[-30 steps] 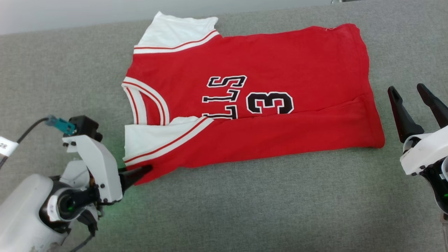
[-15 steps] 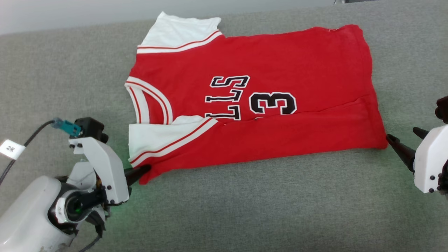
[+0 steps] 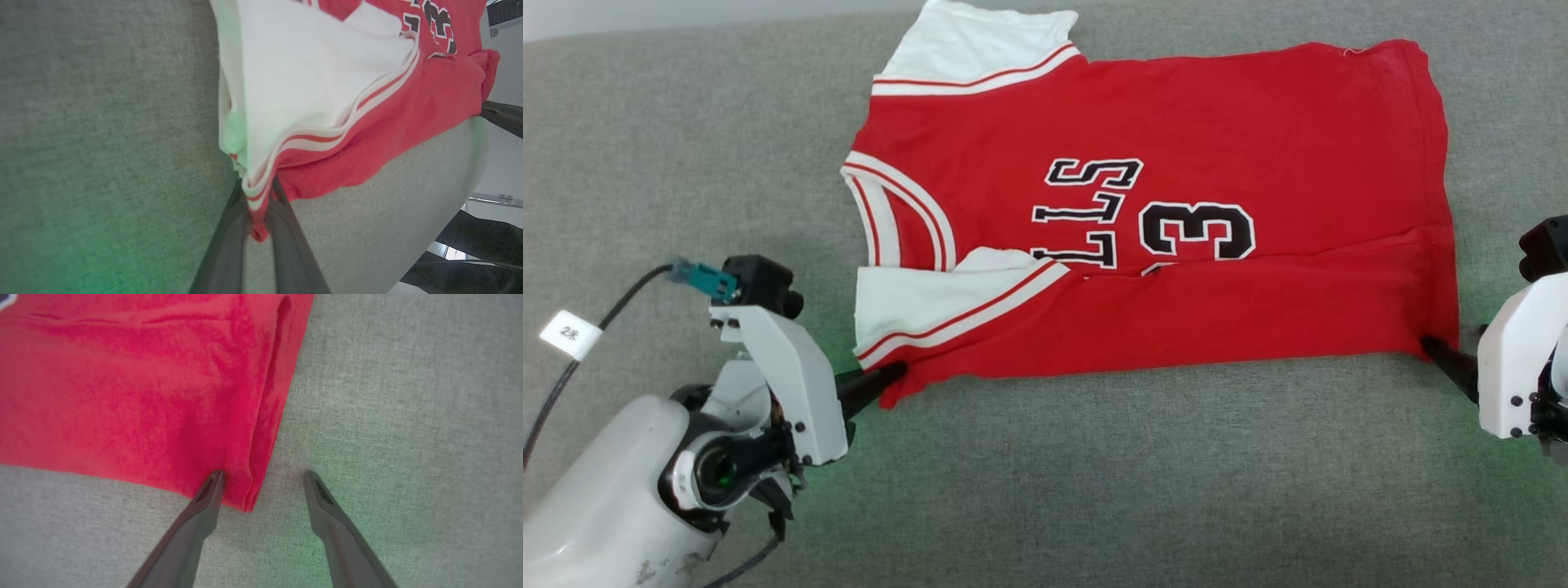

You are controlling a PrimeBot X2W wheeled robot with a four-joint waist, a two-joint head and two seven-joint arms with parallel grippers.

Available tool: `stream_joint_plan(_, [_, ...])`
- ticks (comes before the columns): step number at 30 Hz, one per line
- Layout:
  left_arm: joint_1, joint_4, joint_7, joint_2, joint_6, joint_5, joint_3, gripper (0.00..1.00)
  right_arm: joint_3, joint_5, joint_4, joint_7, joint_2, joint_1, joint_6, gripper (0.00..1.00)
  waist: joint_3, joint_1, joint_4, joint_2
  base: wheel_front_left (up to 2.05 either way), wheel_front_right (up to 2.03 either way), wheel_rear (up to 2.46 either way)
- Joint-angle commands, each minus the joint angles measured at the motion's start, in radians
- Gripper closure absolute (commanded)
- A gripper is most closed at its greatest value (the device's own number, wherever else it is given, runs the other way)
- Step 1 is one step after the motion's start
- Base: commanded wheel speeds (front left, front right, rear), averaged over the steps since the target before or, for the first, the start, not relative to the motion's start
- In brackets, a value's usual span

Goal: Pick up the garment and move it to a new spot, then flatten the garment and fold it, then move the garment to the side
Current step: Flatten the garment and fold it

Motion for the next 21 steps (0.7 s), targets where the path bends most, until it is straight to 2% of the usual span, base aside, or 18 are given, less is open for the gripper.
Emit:
stream_joint_plan(1, [0.007, 0.018, -0.002, -0.011, -0.001, 0.009, -0.014, 1.00, 0.014, 0.003, 0.017, -0.003, 0.003, 0.000, -0.002, 0.77, 0.001, 0.0000, 0.002, 0.0000, 0.00, 0.00, 0.00])
stream_joint_plan(2, [0.008, 0.021, -0.003, -0.012, -0.002, 0.010, -0.014, 1.00, 0.020, 0.008, 0.021, -0.006, 0.002, 0.000, -0.002, 1.00, 0.000, 0.0000, 0.003, 0.0000, 0.00, 0.00, 0.00])
stream_joint_plan(11, [0.049, -0.012, -0.027, 0.015, -0.011, -0.007, 0.007, 1.00, 0.012, 0.027, 0.036, -0.074, -0.015, -0.007, -0.002, 1.00, -0.030, 0.0000, 0.009, 0.0000, 0.00, 0.00, 0.00])
stream_joint_plan(21, [0.201, -0.207, -0.042, 0.102, 0.036, -0.016, 0.022, 1.00, 0.007, 0.071, -0.019, -0.033, -0.083, 0.098, -0.002, 1.00, -0.063, 0.0000, 0.020, 0.0000, 0.00, 0.00, 0.00])
